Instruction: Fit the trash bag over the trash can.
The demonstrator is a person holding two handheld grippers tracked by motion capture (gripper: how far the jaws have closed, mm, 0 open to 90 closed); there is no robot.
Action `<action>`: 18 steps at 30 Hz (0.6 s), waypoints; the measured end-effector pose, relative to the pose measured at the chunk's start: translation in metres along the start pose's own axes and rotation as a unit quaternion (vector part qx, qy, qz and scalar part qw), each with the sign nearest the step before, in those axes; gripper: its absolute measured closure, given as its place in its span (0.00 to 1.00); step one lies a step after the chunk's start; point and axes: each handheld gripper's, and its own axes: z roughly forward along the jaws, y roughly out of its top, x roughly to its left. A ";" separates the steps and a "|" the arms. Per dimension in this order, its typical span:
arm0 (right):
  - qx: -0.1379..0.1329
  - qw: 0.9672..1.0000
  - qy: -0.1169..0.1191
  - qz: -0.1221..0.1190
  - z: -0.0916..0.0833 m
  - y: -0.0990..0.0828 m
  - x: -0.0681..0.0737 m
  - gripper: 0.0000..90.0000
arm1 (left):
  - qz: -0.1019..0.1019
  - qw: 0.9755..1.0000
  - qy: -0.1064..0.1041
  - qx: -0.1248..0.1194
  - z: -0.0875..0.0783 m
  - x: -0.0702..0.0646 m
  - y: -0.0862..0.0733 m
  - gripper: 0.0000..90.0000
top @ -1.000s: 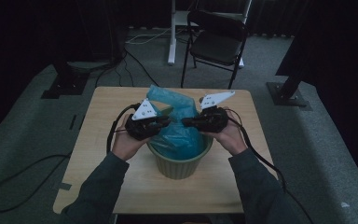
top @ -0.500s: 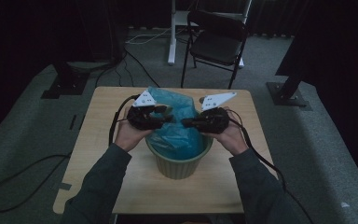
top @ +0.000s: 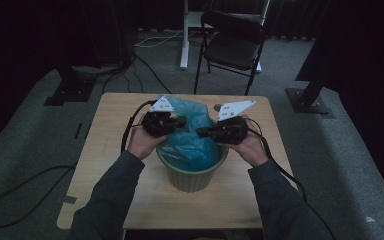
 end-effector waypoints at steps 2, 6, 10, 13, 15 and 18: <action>0.000 1.000 -0.003 -0.001 -0.002 -0.002 0.000 1.00 | -0.005 1.000 0.008 -0.004 -0.003 0.002 -0.001 1.00; 0.002 1.000 -0.007 0.004 -0.006 -0.006 -0.002 1.00 | -0.015 1.000 0.016 -0.009 -0.007 0.006 -0.002 1.00; -0.001 1.000 -0.006 0.004 -0.008 -0.007 -0.003 1.00 | -0.021 1.000 0.003 -0.021 -0.009 0.006 -0.001 0.92; -0.003 1.000 -0.005 0.001 -0.007 -0.006 -0.001 1.00 | -0.011 0.999 -0.020 -0.032 -0.007 0.003 0.002 0.74; -0.004 1.000 -0.004 -0.001 -0.007 -0.005 -0.001 1.00 | -0.006 0.999 -0.033 -0.031 -0.005 0.002 0.002 0.64; -0.005 1.000 -0.003 -0.003 -0.008 -0.004 0.000 1.00 | -0.006 0.999 -0.048 -0.024 -0.001 0.002 0.002 0.52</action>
